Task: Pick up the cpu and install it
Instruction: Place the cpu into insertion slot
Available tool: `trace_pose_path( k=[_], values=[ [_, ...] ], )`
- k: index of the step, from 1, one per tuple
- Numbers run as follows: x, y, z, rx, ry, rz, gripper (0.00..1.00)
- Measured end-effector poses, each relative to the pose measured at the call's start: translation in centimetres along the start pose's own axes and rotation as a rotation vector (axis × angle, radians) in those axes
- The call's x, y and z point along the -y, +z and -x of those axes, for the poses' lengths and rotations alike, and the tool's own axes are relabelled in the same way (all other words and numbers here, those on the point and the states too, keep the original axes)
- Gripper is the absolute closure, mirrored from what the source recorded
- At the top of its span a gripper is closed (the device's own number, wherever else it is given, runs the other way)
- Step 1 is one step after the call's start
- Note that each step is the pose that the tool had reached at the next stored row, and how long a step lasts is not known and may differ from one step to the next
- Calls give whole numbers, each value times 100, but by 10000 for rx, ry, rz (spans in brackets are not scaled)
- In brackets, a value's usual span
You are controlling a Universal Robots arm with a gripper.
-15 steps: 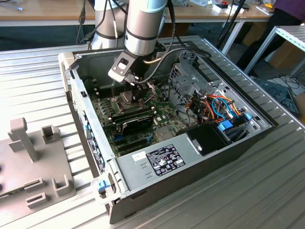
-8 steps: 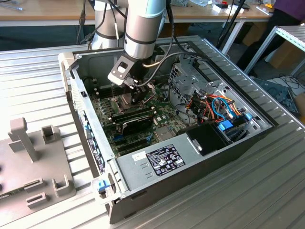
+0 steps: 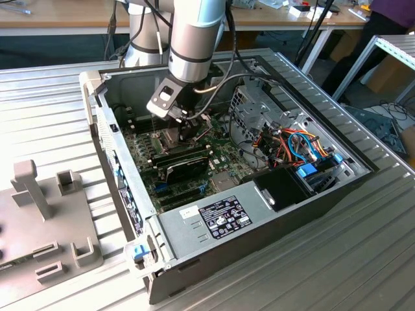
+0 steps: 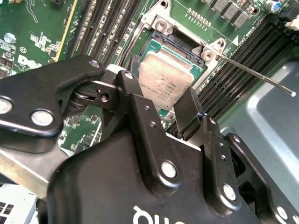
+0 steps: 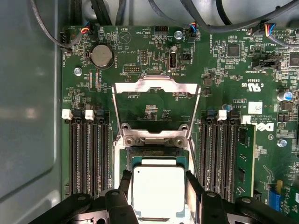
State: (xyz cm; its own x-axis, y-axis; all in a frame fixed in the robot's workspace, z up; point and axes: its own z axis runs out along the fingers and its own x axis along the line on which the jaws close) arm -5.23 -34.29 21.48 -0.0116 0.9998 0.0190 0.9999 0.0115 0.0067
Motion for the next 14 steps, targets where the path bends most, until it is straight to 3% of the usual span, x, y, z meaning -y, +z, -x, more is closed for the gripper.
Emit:
trace_pose_path(
  k=[7, 14],
  values=[
    [0, 54, -2, 1, 2, 0, 45],
    [-1, 67, -3, -4, 0, 3, 45]
  ],
)
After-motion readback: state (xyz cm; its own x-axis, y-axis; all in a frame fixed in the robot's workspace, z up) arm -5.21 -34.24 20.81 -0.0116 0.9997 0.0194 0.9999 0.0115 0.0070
